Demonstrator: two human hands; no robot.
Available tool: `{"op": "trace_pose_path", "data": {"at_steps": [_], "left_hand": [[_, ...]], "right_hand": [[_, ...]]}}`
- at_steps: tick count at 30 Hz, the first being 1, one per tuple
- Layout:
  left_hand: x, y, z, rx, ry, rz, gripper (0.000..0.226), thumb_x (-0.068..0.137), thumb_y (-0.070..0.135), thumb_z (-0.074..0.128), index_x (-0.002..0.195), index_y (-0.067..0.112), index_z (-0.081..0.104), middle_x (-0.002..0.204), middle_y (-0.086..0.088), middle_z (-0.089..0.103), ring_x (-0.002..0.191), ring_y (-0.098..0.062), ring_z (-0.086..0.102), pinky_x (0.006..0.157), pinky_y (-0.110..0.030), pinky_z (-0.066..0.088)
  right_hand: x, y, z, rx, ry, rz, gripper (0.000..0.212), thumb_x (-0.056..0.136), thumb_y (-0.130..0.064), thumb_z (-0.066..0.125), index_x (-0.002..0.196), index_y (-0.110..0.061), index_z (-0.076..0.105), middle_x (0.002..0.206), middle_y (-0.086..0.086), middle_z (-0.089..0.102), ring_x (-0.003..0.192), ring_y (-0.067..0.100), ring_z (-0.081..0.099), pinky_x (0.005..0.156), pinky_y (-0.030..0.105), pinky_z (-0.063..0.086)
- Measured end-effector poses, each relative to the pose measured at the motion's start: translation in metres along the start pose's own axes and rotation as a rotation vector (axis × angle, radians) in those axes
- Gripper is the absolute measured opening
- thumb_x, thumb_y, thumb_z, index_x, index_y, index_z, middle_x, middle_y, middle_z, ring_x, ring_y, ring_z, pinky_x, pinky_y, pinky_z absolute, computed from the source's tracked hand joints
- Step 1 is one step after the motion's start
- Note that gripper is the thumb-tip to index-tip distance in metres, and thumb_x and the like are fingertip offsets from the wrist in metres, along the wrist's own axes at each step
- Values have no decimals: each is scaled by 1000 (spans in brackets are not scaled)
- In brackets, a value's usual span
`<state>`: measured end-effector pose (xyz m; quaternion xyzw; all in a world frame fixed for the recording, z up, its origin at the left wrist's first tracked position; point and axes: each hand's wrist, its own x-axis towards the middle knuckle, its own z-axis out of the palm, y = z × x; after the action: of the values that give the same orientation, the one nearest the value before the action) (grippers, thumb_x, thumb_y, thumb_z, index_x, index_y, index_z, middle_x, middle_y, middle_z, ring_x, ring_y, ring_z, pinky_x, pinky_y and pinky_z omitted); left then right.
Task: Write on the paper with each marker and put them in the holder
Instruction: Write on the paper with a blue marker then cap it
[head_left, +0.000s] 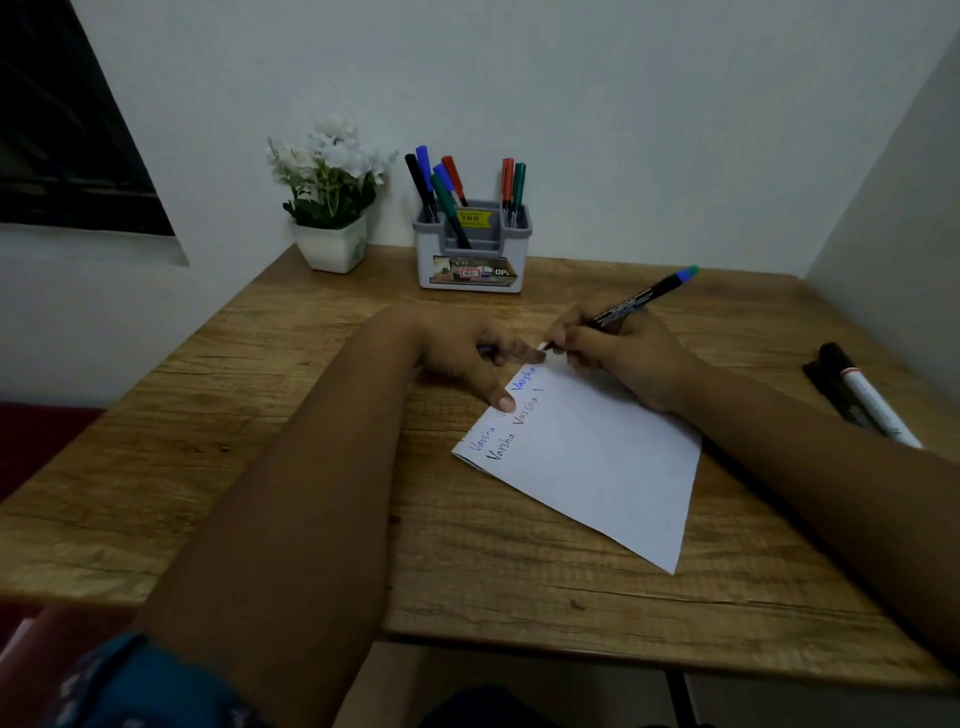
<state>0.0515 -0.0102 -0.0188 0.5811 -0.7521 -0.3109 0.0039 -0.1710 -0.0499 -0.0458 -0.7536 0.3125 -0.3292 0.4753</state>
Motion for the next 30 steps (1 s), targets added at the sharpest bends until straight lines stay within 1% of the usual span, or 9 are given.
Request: {"op": "trace_pose_path", "data": {"at_steps": [3,6,8,10,14,21,26,28,30], "left_hand": [[0,-1,-1,-3,-21,2,41,68,51,80,93,71,53,99,45,49,93,21,45,68,-6,33],[2,-3,0,3,-10,13,50,66,53,79,111,51,58,114,21,53,100,4,46,74,-17,33],[0,-2,1,-24,-1,27,53,71,54,76,119,56,53,116,17,54,101,3,45,76,-17,33],[-1,-1,0,-48,6,32,44,76,51,73,106,70,47,114,15,55,101,2,46,75,-19,33],[1,-3,1,-80,5,35,45,74,47,75,103,69,49,112,9,56,98,1,48,74,-20,33],[2,-4,0,-69,2,46,50,74,46,76,114,63,51,113,9,55,100,1,47,75,-20,33],[3,-4,-1,-39,9,51,59,74,46,76,128,51,52,105,18,54,93,4,47,72,-19,32],[3,-4,-1,-32,10,54,59,74,45,76,128,49,53,103,18,55,92,4,47,72,-19,33],[3,-4,-1,-32,11,50,58,74,45,77,128,47,55,98,31,54,94,1,48,73,-20,33]], "right_hand": [[0,-4,2,31,-43,-7,5,87,-1,68,90,-3,71,87,14,71,73,14,66,70,20,54],[-5,-3,3,-117,-127,-30,9,83,4,71,92,3,72,94,19,73,86,18,69,79,21,55],[-7,-3,3,-138,-120,-41,9,83,8,67,89,3,73,91,22,72,81,19,66,76,25,55],[-7,-3,5,-190,-113,-60,10,85,5,65,84,-1,73,83,17,72,72,15,64,72,28,54],[-9,-2,5,-337,-115,-106,9,85,0,67,83,-6,74,81,11,73,70,14,64,74,39,55],[-8,-2,6,-366,-105,-108,10,83,-1,70,81,-9,76,82,9,74,78,24,68,72,34,53],[-8,-3,7,-337,-89,-96,8,85,-4,70,84,-8,76,84,9,74,80,27,68,76,39,55],[-9,-3,7,-348,-107,-97,9,84,-1,70,83,-8,76,83,10,74,76,23,67,72,33,54],[-9,-4,6,-346,-130,-91,11,83,2,69,81,-7,75,82,10,73,72,12,64,69,23,51]]}}
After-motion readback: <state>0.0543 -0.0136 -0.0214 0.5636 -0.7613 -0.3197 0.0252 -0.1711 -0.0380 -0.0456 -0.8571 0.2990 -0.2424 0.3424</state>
